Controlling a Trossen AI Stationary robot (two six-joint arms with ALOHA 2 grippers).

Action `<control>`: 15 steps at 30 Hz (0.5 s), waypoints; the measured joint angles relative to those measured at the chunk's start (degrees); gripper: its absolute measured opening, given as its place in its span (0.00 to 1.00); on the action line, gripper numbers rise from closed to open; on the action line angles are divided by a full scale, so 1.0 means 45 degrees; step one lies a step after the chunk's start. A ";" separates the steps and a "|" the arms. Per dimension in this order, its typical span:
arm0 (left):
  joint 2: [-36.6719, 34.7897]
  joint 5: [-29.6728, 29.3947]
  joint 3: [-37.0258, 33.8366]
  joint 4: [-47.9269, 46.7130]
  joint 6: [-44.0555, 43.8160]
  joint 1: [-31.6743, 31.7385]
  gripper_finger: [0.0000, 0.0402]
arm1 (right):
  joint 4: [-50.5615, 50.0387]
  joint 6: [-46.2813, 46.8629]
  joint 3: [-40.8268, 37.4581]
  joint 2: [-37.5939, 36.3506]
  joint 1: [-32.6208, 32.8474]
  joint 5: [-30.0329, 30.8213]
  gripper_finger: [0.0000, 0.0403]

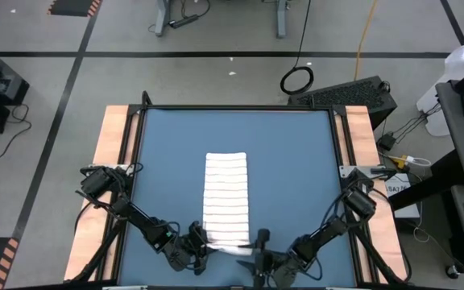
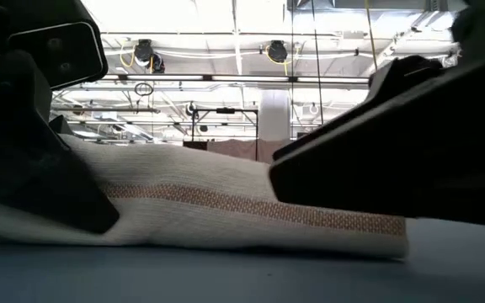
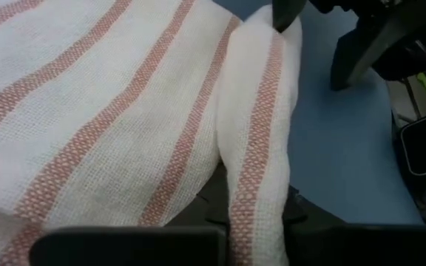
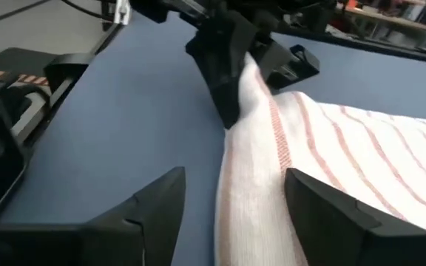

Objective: Roll towel
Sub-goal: Roll the white towel

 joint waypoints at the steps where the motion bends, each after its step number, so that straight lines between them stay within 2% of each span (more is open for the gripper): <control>1: 0.0000 0.0000 0.0000 0.0000 -0.0004 0.0000 0.07 | -0.0007 0.0134 0.0003 0.0000 -0.0040 -0.0056 0.55; 10: 0.0000 -0.0005 -0.0021 0.0087 0.0205 -0.0024 0.12 | -0.1100 0.2210 0.0019 -0.0005 -0.0473 -0.0915 0.49; 15: 0.0000 -0.0001 -0.0024 0.0077 0.0271 -0.0039 0.13 | -0.1202 0.2181 0.0023 -0.0015 -0.0478 -0.0742 0.50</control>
